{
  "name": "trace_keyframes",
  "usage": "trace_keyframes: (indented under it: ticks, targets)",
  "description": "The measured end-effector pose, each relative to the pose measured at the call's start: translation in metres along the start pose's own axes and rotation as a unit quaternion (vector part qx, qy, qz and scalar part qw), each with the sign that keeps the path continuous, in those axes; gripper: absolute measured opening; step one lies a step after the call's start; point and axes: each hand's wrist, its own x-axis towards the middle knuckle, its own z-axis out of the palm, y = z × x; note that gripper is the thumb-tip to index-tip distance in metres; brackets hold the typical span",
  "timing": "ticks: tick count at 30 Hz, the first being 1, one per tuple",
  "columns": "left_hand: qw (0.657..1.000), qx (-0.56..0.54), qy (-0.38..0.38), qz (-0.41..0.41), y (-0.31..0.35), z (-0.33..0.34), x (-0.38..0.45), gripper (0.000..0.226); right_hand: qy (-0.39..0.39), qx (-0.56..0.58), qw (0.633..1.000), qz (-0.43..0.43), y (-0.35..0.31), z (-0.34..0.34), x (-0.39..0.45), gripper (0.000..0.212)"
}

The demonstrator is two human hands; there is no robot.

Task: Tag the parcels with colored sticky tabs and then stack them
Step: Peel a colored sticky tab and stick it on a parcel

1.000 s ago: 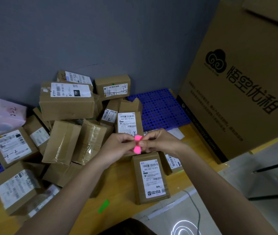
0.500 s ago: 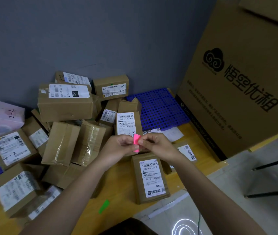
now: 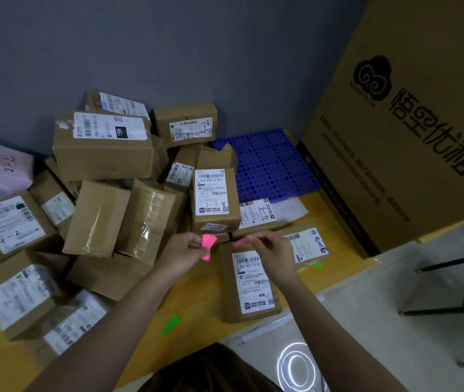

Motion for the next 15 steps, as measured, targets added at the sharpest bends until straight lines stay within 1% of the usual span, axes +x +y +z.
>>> trace_keyframes:
  ticks: [3,5,7,8,10,12,13,14,15]
  targets:
    - [1.000,-0.008,-0.002,-0.023,-0.015,0.001,0.001,0.017,-0.035,-0.134,0.989,-0.046,0.023,0.014,-0.007,0.013]
    - [0.999,-0.008,-0.005,-0.032,-0.022,0.003,0.002,0.017,-0.007,-0.211,0.970,-0.121,0.034,0.024,-0.006,0.014]
    - [0.999,-0.014,-0.005,-0.035,-0.027,0.005,0.004,0.018,0.035,-0.271,0.936,-0.223,0.040,0.032,-0.001,0.018]
    - [0.999,-0.017,-0.005,-0.036,-0.028,0.006,0.006,0.018,0.042,-0.300,0.915,-0.267,0.043,0.035,0.002,0.017]
    - [0.999,-0.020,-0.007,-0.039,-0.031,0.007,0.007,0.018,0.006,-0.359,0.874,-0.326,0.055,0.039,0.004,0.007]
    - [0.999,-0.021,-0.010,-0.038,-0.034,0.008,0.008,0.018,-0.049,-0.406,0.846,-0.344,0.071,0.043,0.000,0.019]
    - [0.999,-0.020,-0.010,-0.040,-0.036,0.008,0.009,0.018,-0.067,-0.417,0.838,-0.345,0.080,0.043,-0.001,0.019]
    - [0.999,-0.020,-0.010,-0.044,-0.038,0.008,0.009,0.017,-0.080,-0.418,0.838,-0.342,0.085,0.042,-0.003,0.014]
    - [0.999,-0.021,-0.009,-0.048,-0.040,0.008,0.009,0.017,-0.090,-0.410,0.845,-0.332,0.086,0.042,-0.007,0.012]
